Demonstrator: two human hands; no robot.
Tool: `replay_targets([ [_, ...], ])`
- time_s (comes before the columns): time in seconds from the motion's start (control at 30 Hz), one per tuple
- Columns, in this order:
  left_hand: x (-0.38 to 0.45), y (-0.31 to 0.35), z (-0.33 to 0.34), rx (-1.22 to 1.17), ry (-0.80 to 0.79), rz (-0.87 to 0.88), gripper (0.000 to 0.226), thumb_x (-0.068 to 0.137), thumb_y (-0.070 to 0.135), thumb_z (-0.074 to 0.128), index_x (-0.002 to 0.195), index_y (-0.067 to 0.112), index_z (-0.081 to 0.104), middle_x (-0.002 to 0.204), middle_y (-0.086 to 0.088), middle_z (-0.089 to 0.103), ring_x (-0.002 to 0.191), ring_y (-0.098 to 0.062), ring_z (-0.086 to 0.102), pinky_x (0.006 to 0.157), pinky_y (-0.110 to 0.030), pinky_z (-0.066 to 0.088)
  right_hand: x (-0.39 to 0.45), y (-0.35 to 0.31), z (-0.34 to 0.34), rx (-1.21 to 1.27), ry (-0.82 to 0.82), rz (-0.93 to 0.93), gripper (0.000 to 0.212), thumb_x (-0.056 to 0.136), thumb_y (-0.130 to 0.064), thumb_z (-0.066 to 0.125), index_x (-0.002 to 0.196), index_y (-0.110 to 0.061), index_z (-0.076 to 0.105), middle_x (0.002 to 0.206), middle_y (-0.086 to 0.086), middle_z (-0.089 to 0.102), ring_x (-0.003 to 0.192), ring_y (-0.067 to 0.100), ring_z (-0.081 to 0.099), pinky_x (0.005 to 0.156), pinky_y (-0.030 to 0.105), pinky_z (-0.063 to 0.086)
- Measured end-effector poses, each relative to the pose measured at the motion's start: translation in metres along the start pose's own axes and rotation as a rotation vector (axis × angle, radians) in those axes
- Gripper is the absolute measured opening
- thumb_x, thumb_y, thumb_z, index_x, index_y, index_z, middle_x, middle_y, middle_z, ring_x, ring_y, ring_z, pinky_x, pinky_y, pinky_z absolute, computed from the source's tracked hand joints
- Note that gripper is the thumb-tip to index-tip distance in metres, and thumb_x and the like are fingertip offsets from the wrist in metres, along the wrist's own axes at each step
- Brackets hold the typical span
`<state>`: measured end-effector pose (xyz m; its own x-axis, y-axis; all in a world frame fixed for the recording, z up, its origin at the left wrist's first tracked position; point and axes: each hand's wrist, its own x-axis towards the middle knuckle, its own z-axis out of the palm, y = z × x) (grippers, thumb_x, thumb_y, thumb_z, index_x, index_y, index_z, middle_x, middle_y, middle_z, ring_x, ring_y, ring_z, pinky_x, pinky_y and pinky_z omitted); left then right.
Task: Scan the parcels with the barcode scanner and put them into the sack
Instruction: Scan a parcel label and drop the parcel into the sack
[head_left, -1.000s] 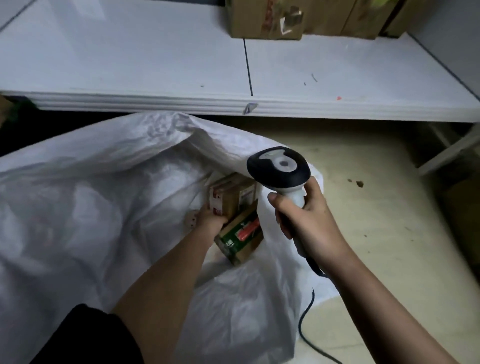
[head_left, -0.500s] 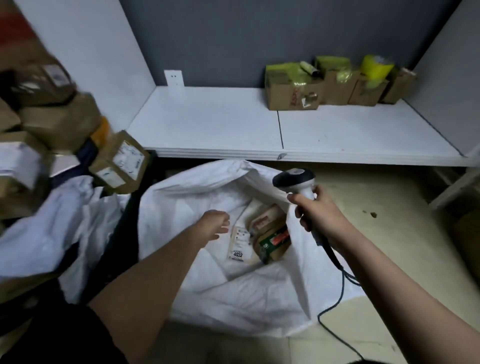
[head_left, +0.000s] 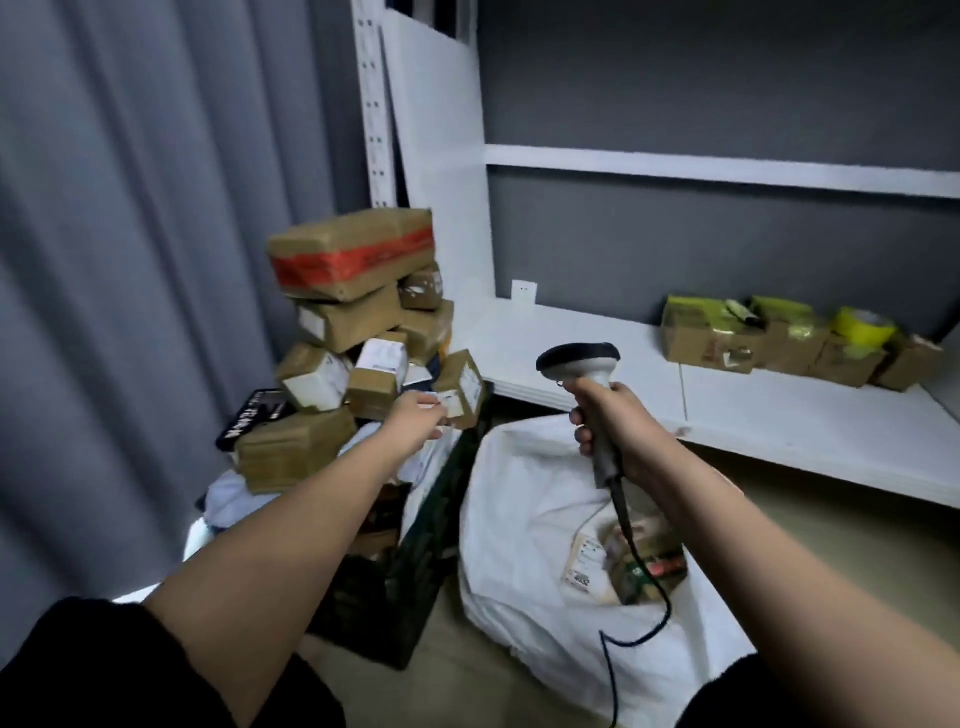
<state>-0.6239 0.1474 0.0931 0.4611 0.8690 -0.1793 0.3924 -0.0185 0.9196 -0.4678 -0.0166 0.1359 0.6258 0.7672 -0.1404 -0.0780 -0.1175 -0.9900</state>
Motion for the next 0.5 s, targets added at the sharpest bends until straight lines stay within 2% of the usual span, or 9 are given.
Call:
replay_targets([
  [0.07, 0.003, -0.01, -0.034, 0.021, 0.128, 0.041, 0.022, 0.093, 0.008, 0.055, 0.115, 0.006, 0.056, 0.111, -0.016, 0.062, 0.089, -0.027, 0.06, 0.072, -0.029, 0.051, 0.0, -0.001, 0.029, 0.031, -0.038, -0.004, 0.02, 0.094, -0.021, 0.058, 0.085, -0.014, 0.042, 0.056, 0.002, 0.046, 0.037, 0.011, 0.038, 0.038, 0.02, 0.032],
  [0.13, 0.004, -0.023, -0.067, 0.158, 0.251, 0.063, 0.027, 0.09, 0.014, 0.06, 0.116, 0.009, 0.058, 0.11, -0.014, 0.065, 0.099, -0.031, 0.062, 0.086, -0.034, 0.049, -0.001, 0.0, 0.056, 0.044, -0.064, -0.01, 0.023, 0.095, -0.019, 0.056, 0.077, -0.013, 0.043, 0.057, 0.004, 0.044, 0.039, 0.013, 0.037, 0.039, 0.02, 0.031],
  [0.2, 0.006, -0.035, -0.09, 0.245, 0.326, 0.046, 0.033, 0.088, 0.022, 0.063, 0.119, 0.012, 0.057, 0.111, -0.01, 0.065, 0.104, -0.03, 0.06, 0.086, -0.032, 0.046, -0.001, 0.004, 0.08, 0.046, -0.071, -0.021, 0.027, 0.095, -0.017, 0.056, 0.071, -0.012, 0.043, 0.056, 0.005, 0.043, 0.039, 0.013, 0.036, 0.04, 0.02, 0.03],
  [0.3, 0.016, -0.049, -0.109, 0.338, 0.401, 0.015, 0.047, 0.085, 0.033, 0.068, 0.125, 0.015, 0.053, 0.122, -0.008, 0.06, 0.109, -0.028, 0.058, 0.088, -0.034, 0.047, 0.007, 0.016, 0.104, 0.038, -0.07, -0.025, 0.022, 0.094, -0.016, 0.056, 0.077, -0.011, 0.043, 0.056, 0.005, 0.044, 0.038, 0.014, 0.036, 0.038, 0.021, 0.03],
  [0.4, 0.029, -0.052, -0.112, 0.383, 0.46, 0.053, 0.06, 0.083, 0.037, 0.07, 0.133, 0.016, 0.045, 0.133, -0.011, 0.049, 0.116, -0.03, 0.053, 0.094, -0.039, 0.047, 0.018, 0.028, 0.116, 0.051, -0.067, -0.017, 0.021, 0.094, -0.015, 0.057, 0.079, -0.01, 0.044, 0.052, 0.004, 0.045, 0.037, 0.014, 0.036, 0.037, 0.022, 0.029],
  [0.5, 0.044, -0.034, -0.12, 0.402, 0.538, 0.099, 0.079, 0.08, 0.043, 0.071, 0.143, 0.016, 0.031, 0.143, -0.012, 0.034, 0.128, -0.032, 0.042, 0.099, -0.041, 0.04, 0.028, 0.031, 0.121, 0.058, -0.059, -0.012, 0.017, 0.094, -0.015, 0.057, 0.085, -0.009, 0.044, 0.051, 0.002, 0.045, 0.036, 0.013, 0.036, 0.037, 0.021, 0.029],
])
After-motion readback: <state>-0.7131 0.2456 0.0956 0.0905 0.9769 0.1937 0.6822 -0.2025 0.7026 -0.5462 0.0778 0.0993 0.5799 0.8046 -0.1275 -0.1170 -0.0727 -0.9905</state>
